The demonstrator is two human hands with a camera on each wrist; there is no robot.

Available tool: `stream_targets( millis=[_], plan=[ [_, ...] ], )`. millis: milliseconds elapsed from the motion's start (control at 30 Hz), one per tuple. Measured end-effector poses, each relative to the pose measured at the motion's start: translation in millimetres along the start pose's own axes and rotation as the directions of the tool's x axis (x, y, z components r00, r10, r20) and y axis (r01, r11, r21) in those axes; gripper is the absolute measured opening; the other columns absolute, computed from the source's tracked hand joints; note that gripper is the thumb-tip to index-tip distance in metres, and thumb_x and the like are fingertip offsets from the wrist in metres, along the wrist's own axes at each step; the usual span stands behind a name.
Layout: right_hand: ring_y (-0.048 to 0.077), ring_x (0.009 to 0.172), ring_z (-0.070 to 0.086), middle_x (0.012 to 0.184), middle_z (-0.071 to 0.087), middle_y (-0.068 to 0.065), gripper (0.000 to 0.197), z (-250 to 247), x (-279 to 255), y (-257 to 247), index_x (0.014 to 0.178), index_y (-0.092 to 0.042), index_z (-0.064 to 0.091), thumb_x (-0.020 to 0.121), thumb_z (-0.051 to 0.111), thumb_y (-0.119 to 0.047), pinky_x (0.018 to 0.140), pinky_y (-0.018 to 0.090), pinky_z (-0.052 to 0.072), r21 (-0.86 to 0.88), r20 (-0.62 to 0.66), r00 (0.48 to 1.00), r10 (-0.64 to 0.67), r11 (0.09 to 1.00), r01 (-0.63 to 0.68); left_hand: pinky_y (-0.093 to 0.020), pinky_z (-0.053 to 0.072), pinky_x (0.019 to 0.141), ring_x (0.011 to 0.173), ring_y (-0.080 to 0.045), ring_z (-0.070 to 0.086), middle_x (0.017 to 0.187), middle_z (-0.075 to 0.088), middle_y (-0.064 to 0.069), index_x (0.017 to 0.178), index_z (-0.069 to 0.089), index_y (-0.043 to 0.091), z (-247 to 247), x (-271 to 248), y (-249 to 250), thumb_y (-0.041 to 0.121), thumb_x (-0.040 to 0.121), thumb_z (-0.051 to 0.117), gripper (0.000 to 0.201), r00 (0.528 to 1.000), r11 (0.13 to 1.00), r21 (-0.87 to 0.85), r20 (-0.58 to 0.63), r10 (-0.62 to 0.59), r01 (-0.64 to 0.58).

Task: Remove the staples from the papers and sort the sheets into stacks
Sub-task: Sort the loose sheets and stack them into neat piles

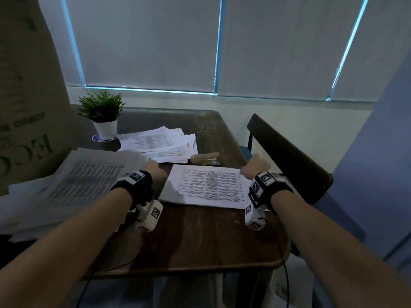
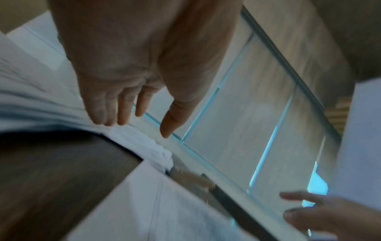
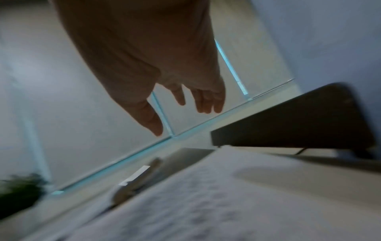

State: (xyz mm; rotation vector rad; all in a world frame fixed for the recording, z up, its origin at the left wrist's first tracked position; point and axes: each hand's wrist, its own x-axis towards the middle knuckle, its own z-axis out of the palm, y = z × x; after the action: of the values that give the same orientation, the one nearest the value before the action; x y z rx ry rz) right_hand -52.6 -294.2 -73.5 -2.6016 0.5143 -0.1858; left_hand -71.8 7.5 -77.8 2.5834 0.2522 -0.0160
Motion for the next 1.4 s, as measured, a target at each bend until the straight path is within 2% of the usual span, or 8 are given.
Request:
stream_targets(
  millis=[100,200,433,667,800,967,1300,1400],
  plan=[
    [0.027,0.115,0.055,0.126,0.056,0.009,0.052,0.2,-15.9,-48.0,0.130,-0.007,0.052,0.084,0.070,-0.024,0.093,0.034,0.048,0.249,0.060,0.968,-0.243,0.943,0.221,-0.036,0.043,0.087,0.108,-0.032,0.054,0.117,0.058,-0.016,0.115,0.054,-0.006,-44.7,12.0,-18.4,0.038,0.077,0.065,0.059,0.992,0.985,-0.129,-0.052,-0.118,0.110],
    [0.017,0.080,0.063,0.097,0.063,0.007,0.042,11.4,-48.3,-102.8,0.124,0.000,0.057,0.089,0.070,-0.019,0.069,0.026,0.052,0.563,0.321,0.868,-0.379,0.813,0.148,-0.037,0.042,0.094,0.119,-0.035,0.050,0.128,0.052,-0.016,0.124,0.050,-0.008,-90.3,18.2,-64.6,0.018,0.090,0.059,0.044,0.949,0.940,-0.244,-0.146,-0.278,0.238],
    [0.026,0.095,0.065,0.116,0.061,0.022,0.038,91.5,-109.2,-190.9,0.126,0.001,0.050,0.096,0.061,-0.018,0.098,0.033,0.052,0.537,0.652,0.657,-0.379,0.842,-0.047,-0.039,0.044,0.093,0.120,-0.038,0.049,0.137,0.046,-0.023,0.136,0.043,-0.003,-105.3,31.3,-218.7,0.037,0.089,0.061,0.064,0.848,0.844,-0.216,-0.101,-0.520,0.491],
    [0.021,0.081,0.057,0.089,0.054,0.006,0.022,129.5,-135.5,-216.9,0.106,-0.009,0.056,0.093,0.066,-0.023,0.074,0.029,0.051,0.443,0.673,0.646,-0.360,0.896,0.039,-0.039,0.041,0.087,0.117,-0.037,0.050,0.138,0.045,-0.021,0.143,0.035,0.006,-102.6,13.3,-221.9,0.043,0.090,0.057,0.068,0.898,0.896,-0.098,-0.041,-0.438,0.433],
    [0.025,0.105,0.055,0.119,0.057,0.012,0.039,130.0,-136.0,-223.0,0.126,-0.002,0.058,0.092,0.065,-0.019,0.082,0.029,0.047,0.330,0.632,0.678,-0.376,0.922,0.204,-0.037,0.046,0.081,0.104,-0.035,0.056,0.123,0.055,-0.021,0.129,0.046,-0.003,-112.4,6.8,-226.7,0.033,0.082,0.072,0.065,0.900,0.907,-0.043,-0.108,-0.422,0.419],
    [0.022,0.094,0.053,0.081,0.052,0.004,0.024,133.1,-128.4,-222.9,0.071,-0.010,0.052,0.090,0.067,-0.012,0.091,0.034,0.049,0.367,0.585,0.722,-0.370,0.914,0.171,-0.044,0.042,0.094,0.114,-0.039,0.052,0.129,0.052,-0.025,0.127,0.049,-0.008,-123.6,3.8,-236.3,0.017,0.085,0.069,0.054,0.931,0.929,-0.193,-0.125,-0.343,0.317],
    [0.026,0.101,0.064,0.106,0.068,0.010,0.031,124.4,-108.5,-220.4,0.108,-0.001,0.064,0.088,0.067,-0.024,0.089,0.036,0.052,0.725,0.296,0.869,-0.396,0.685,0.065,-0.027,0.042,0.083,0.094,-0.023,0.055,0.114,0.058,-0.005,0.134,0.046,0.008,-138.3,-18.0,-201.7,0.011,0.095,0.052,0.040,0.963,0.653,-0.757,-0.192,-0.188,-0.023],
    [0.024,0.124,0.054,0.137,0.053,0.008,0.089,107.4,-107.5,-221.2,0.143,0.000,0.038,0.076,0.078,-0.044,0.106,0.039,0.043,0.836,0.387,0.806,-0.448,0.539,-0.102,-0.040,0.048,0.091,0.094,-0.028,0.060,0.110,0.063,-0.012,0.131,0.050,0.004,-135.3,-14.2,-196.8,0.016,0.095,0.053,0.038,0.981,0.568,-0.823,-0.120,-0.152,-0.013]
  ],
)
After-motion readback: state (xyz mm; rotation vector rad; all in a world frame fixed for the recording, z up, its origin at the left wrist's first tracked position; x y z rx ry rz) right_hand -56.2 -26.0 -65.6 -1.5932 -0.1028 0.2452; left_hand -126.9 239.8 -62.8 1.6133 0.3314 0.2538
